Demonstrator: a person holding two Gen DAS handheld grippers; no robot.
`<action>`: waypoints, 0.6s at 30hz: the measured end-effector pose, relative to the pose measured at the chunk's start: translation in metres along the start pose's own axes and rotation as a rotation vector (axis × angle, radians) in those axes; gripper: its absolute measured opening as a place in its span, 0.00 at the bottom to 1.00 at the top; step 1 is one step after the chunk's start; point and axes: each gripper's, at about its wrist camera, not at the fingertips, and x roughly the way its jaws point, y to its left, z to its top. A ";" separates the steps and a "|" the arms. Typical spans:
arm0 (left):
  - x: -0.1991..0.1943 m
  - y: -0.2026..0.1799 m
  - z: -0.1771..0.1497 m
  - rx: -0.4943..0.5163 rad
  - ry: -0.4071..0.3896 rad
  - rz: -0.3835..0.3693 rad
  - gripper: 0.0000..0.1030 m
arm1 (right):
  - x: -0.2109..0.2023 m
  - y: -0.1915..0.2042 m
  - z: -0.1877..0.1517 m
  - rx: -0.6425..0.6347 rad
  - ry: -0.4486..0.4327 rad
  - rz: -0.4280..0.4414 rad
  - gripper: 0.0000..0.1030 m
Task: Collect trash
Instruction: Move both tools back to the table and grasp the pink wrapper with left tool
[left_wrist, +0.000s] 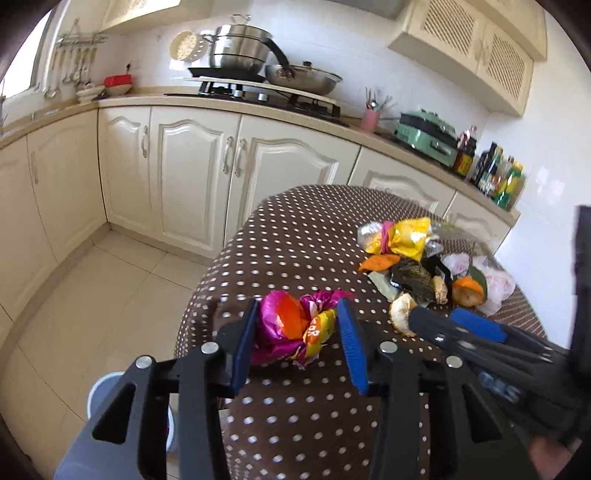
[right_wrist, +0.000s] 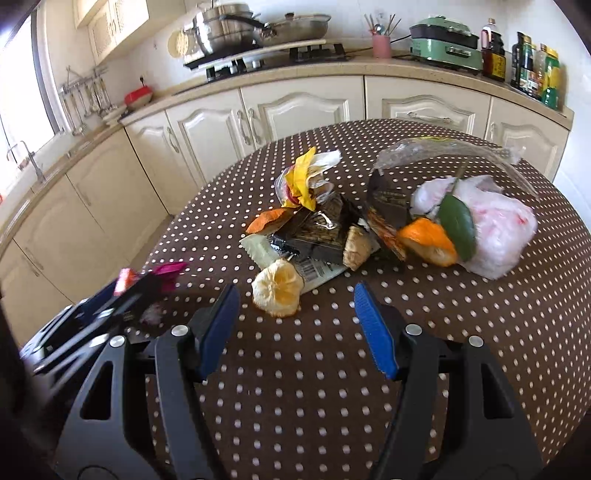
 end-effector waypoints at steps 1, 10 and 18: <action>-0.003 0.003 -0.001 -0.007 -0.009 0.001 0.41 | 0.004 0.000 0.002 0.001 0.013 0.005 0.63; -0.017 0.020 0.001 -0.034 -0.034 -0.009 0.41 | 0.027 0.003 0.009 -0.014 0.070 -0.050 0.34; -0.031 0.034 -0.006 -0.071 -0.047 -0.007 0.41 | -0.004 0.004 -0.003 -0.021 -0.015 -0.073 0.34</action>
